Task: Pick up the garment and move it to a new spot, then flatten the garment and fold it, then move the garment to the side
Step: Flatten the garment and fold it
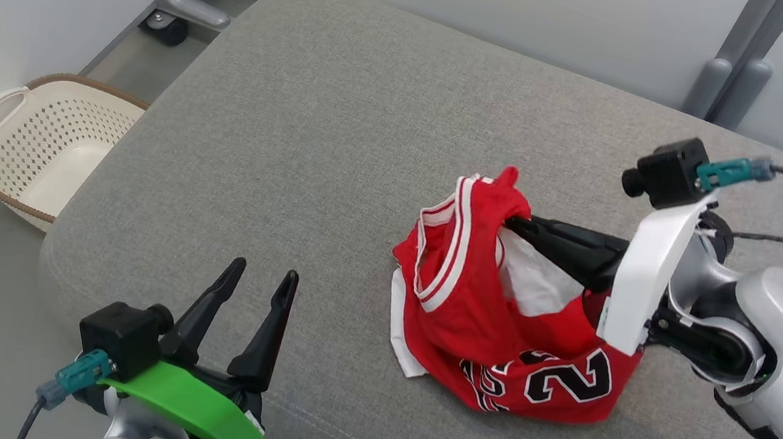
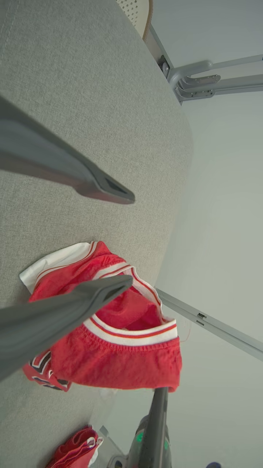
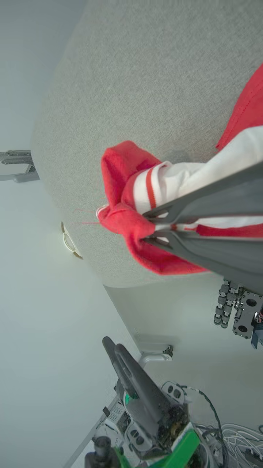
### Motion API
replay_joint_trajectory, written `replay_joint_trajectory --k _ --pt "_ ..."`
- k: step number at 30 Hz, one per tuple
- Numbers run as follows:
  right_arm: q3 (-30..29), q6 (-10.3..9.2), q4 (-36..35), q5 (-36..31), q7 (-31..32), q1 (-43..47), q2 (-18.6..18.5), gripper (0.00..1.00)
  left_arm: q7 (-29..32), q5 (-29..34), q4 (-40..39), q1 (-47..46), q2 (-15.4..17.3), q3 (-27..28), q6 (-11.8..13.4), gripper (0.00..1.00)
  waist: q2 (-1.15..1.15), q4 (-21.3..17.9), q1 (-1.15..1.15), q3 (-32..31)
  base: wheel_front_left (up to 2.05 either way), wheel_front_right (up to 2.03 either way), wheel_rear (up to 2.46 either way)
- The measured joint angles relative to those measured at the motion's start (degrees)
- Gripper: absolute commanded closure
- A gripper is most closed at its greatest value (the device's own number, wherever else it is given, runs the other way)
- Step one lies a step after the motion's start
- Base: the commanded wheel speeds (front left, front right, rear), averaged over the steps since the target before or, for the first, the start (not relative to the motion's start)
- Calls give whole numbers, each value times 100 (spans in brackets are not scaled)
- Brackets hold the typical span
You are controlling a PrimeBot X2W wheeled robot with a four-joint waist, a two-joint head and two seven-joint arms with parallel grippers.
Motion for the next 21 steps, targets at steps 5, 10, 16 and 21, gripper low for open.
replay_joint_trajectory --k 5,10,16,21 --pt "24 0 -437 185 664 -643 -167 100 -13 -11 3 30 -11 -15 0 0 0 -69 0 -114 0 0 0" --pt "1 -3 -623 522 1592 -1397 -233 100 -37 -11 -11 30 -26 -89 -19 0 0 -110 0 -167 0 0 0" --pt "-2 -357 -624 833 2788 -2347 -356 100 -91 -11 -99 19 -174 -176 -69 0 0 -114 0 -182 0 0 0" --pt "-223 -859 -327 961 3552 -3166 -402 100 -92 16 -134 -49 -205 -276 -97 0 0 -90 0 -156 0 0 0"
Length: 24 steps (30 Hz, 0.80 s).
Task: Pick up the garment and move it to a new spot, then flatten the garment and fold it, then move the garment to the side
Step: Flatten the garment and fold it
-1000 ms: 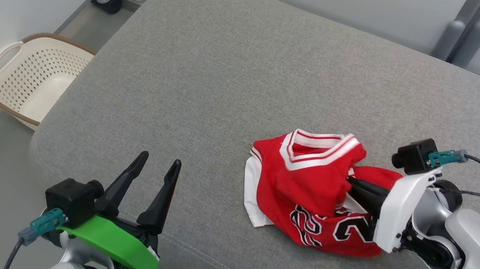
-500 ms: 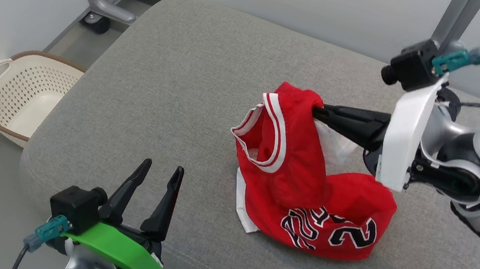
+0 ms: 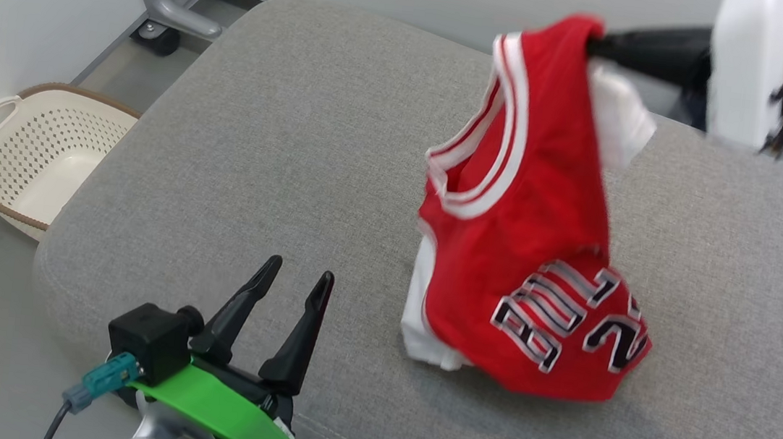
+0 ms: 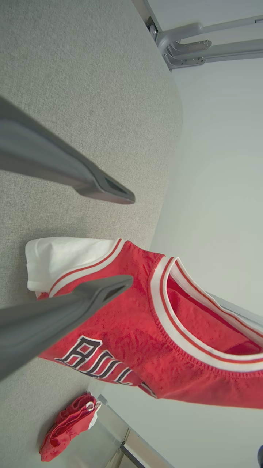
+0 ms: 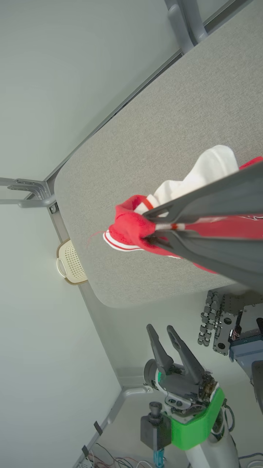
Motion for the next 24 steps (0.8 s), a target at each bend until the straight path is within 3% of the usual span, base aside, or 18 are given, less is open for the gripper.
replay_joint_trajectory --k 5,8,11,15,19,22,23,24 --pt "-494 -572 716 -205 -158 -405 81 100 3 47 76 -126 2 -25 -38 0 0 6 0 -66 0 0 0" --pt "-926 -708 1146 -482 -516 -704 237 100 11 51 87 -126 16 -23 -40 0 0 -21 0 -101 0 0 0" --pt "-1022 -702 1579 -854 -581 -890 143 100 12 41 113 -126 -2 -45 -47 0 0 -58 0 -116 0 0 0" --pt "-732 -654 2107 -1556 -401 -839 -459 100 14 12 137 -126 -45 -109 -90 0 0 -131 0 -128 0 0 0" --pt "-469 -639 2260 -1659 124 -485 -864 100 11 -22 176 -129 -154 -170 -130 0 0 -220 0 -131 0 0 0" --pt "-457 -638 2089 -1044 513 -170 -583 100 12 -29 238 -132 -175 -189 -152 0 0 -291 0 -156 0 0 0" --pt "-505 -638 1995 -746 606 -110 -386 100 12 -29 267 -133 -175 -190 -155 0 0 -316 0 -167 0 0 0" --pt "-654 -638 1737 -286 770 -84 48 100 14 -29 301 -134 -158 -177 -155 0 0 -374 0 -189 0 0 0"
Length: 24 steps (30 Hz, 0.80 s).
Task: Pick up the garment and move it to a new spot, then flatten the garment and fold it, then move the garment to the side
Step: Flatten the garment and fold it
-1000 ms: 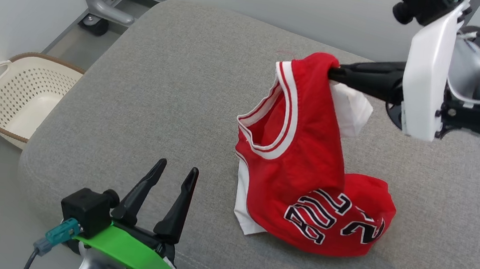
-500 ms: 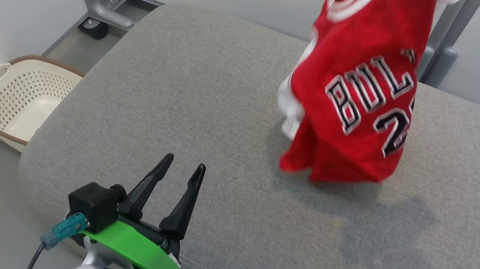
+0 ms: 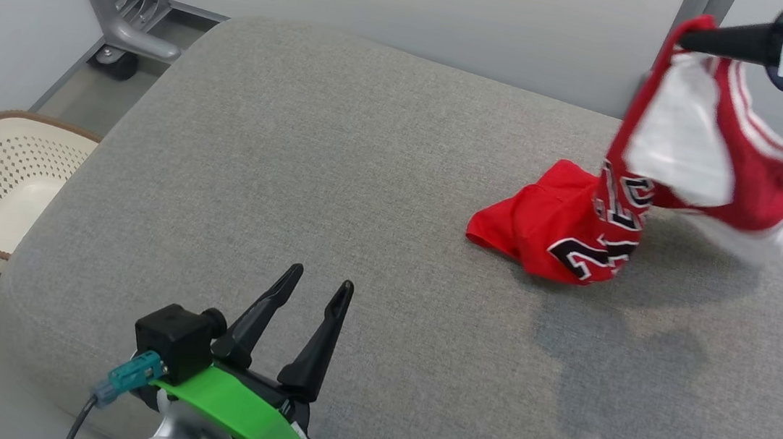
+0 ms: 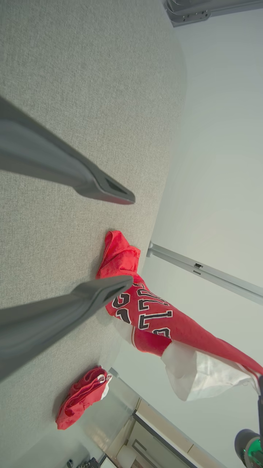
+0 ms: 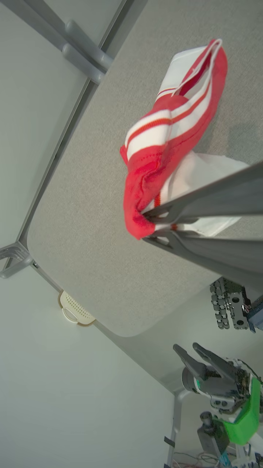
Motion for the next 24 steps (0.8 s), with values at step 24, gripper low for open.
replay_joint_trajectory --k 24 --pt "-817 31 227 -24 178 410 676 100 71 -32 176 -266 -43 19 -87 0 0 -118 0 109 0 0 0"
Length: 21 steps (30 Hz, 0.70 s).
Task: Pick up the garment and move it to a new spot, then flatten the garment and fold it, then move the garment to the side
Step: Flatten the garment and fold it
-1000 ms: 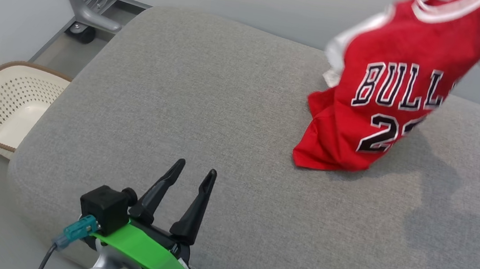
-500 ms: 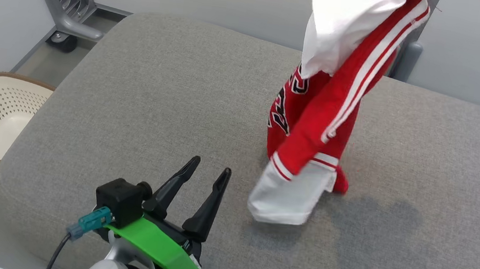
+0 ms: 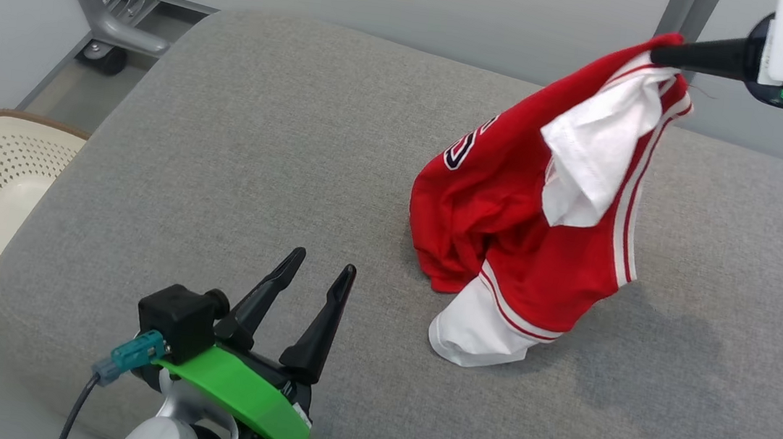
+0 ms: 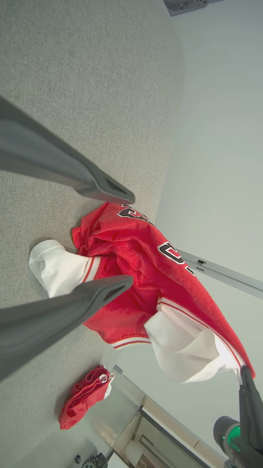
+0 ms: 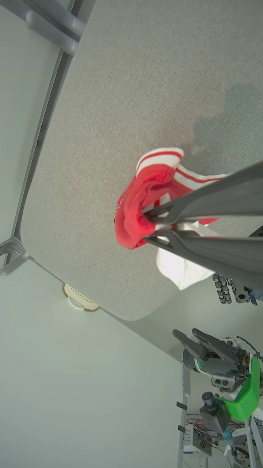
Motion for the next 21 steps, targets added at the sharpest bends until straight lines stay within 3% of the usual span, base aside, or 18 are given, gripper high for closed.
replay_joint_trajectory --k 5,10,15,21 --pt "-161 -1 75 -203 85 563 -631 100 2 -3 2 -2 -4 1 0 0 0 -204 0 15 0 0 0" --pt "-245 0 144 -805 49 1062 -1450 100 33 -68 1 -6 -13 -34 -14 0 0 -428 0 54 0 0 0" --pt "-753 0 261 -856 -67 1295 -1740 100 111 -103 -32 -83 -42 -89 -64 0 0 -599 0 137 0 0 0" --pt "-1235 0 311 -803 -466 1981 -1661 100 301 -154 114 -447 -146 -371 -294 0 0 -812 0 393 0 0 0"
